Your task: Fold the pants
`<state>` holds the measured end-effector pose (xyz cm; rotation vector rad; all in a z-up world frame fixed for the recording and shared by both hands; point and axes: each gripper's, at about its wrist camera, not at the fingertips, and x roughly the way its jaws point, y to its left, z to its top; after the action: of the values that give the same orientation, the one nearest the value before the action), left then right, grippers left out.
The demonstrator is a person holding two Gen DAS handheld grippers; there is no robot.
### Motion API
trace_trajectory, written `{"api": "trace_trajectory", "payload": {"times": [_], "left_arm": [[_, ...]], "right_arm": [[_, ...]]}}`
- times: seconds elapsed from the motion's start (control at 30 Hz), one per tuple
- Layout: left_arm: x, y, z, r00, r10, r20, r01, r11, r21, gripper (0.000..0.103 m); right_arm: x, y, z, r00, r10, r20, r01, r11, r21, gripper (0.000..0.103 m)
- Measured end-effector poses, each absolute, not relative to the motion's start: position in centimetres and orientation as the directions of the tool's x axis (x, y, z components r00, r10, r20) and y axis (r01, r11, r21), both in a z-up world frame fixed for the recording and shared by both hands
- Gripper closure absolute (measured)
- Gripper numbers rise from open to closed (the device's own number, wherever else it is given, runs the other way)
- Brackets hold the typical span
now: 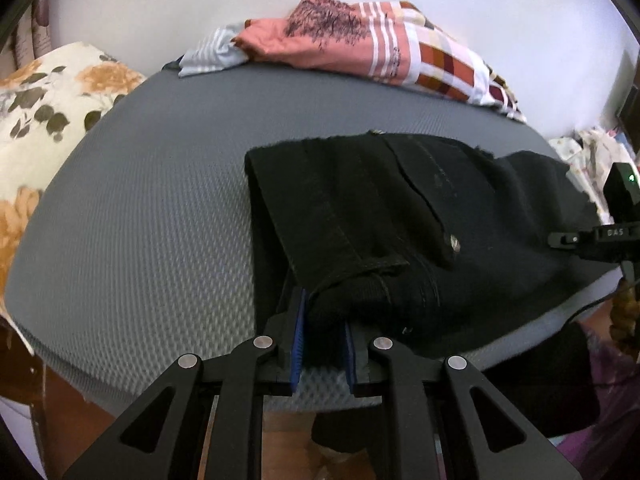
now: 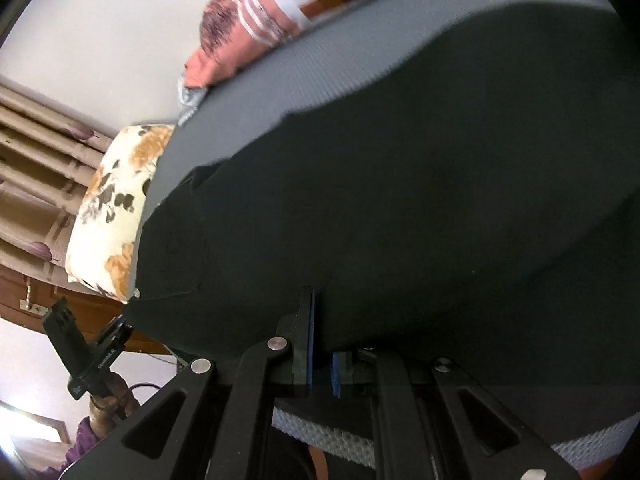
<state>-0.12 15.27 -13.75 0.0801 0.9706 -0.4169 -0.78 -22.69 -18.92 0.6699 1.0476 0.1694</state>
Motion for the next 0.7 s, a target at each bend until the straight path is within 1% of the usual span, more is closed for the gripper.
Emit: {"api": "trace_trajectory", "payload": {"times": [0.1,0.13,0.17,0.2,0.23,0.27,0.3,0.33,0.37,0.4,0.47,0.5,0.57,0.6,0.63,0.7], "left_arm": [[-0.8,15.5,-14.1,0.517,-0.286,-0.806,0.367,0.926,-0.093,0.084],[-0.9,15.6,-14.1,0.535,-0.264,-0.802,0.360,0.931,-0.066,0.081],[-1.0,15.8,-14.1,0.547,-0.246,-0.800,0.354,0.934,-0.046,0.079],[-1.0,16.0,-14.0,0.560,-0.225,-0.797,0.342,0.939,-0.025,0.074],[-1.1,16.3,-13.9,0.585,-0.180,-0.791,0.312,0.950,0.015,0.059],[-1.2,16.6,-13.8,0.610,-0.123,-0.783,0.275,0.959,0.065,0.049],[-1.5,17.0,-13.5,0.645,-0.034,-0.764,0.218,0.966,0.141,0.028],[-1.9,17.4,-13.0,0.687,0.076,-0.722,0.136,0.963,0.232,0.018],[-2.4,17.7,-12.4,0.716,0.140,-0.685,0.079,0.957,0.278,0.017],[-3.0,18.3,-11.2,0.750,0.180,-0.636,0.021,0.955,0.295,0.017],[-3.9,19.1,-9.1,0.786,0.134,-0.603,0.012,0.973,0.232,0.017],[-4.7,18.8,-7.5,0.810,0.059,-0.583,0.047,0.985,0.166,0.016],[-5.1,17.3,-6.1,0.824,-0.036,-0.566,0.124,0.985,0.118,0.011],[-4.9,15.5,-5.9,0.810,-0.093,-0.580,0.191,0.975,0.110,0.007],[-4.8,14.4,-6.3,0.797,-0.113,-0.594,0.222,0.968,0.114,0.006],[-4.3,11.7,-7.9,0.754,-0.160,-0.637,0.298,0.948,0.115,0.006]], "right_arm": [[-1.3,-22.1,-19.5,0.490,0.435,-0.755,0.176,0.799,0.575,0.096],[-1.5,-21.9,-19.5,0.485,0.435,-0.759,0.171,0.804,0.570,0.096],[-1.5,-21.7,-19.6,0.482,0.430,-0.763,0.167,0.810,0.562,0.096],[-1.6,-21.8,-19.8,0.481,0.430,-0.764,0.165,0.812,0.561,0.096],[-1.7,-21.9,-20.0,0.482,0.433,-0.761,0.166,0.808,0.565,0.096],[-1.8,-21.9,-20.1,0.486,0.437,-0.757,0.166,0.804,0.571,0.096],[-1.9,-21.9,-20.1,0.487,0.436,-0.757,0.163,0.806,0.569,0.096],[-1.9,-21.8,-20.0,0.488,0.431,-0.759,0.156,0.812,0.562,0.096],[-1.9,-21.7,-20.0,0.490,0.430,-0.758,0.152,0.814,0.560,0.095],[-2.0,-21.8,-20.0,0.494,0.436,-0.752,0.151,0.809,0.568,0.094],[-2.0,-22.1,-20.3,0.500,0.467,-0.729,0.146,0.785,0.602,0.092],[-2.1,-22.2,-20.4,0.506,0.483,-0.715,0.146,0.768,0.623,0.092],[-2.3,-22.8,-20.9,0.515,0.535,-0.669,0.149,0.713,0.685,0.089],[-2.4,-22.9,-21.0,0.522,0.547,-0.655,0.149,0.697,0.701,0.087],[-2.6,-23.2,-21.0,0.534,0.549,-0.643,0.147,0.689,0.710,0.086],[-3.0,-24.0,-20.7,0.569,0.543,-0.618,0.138,0.677,0.723,0.077]]}}
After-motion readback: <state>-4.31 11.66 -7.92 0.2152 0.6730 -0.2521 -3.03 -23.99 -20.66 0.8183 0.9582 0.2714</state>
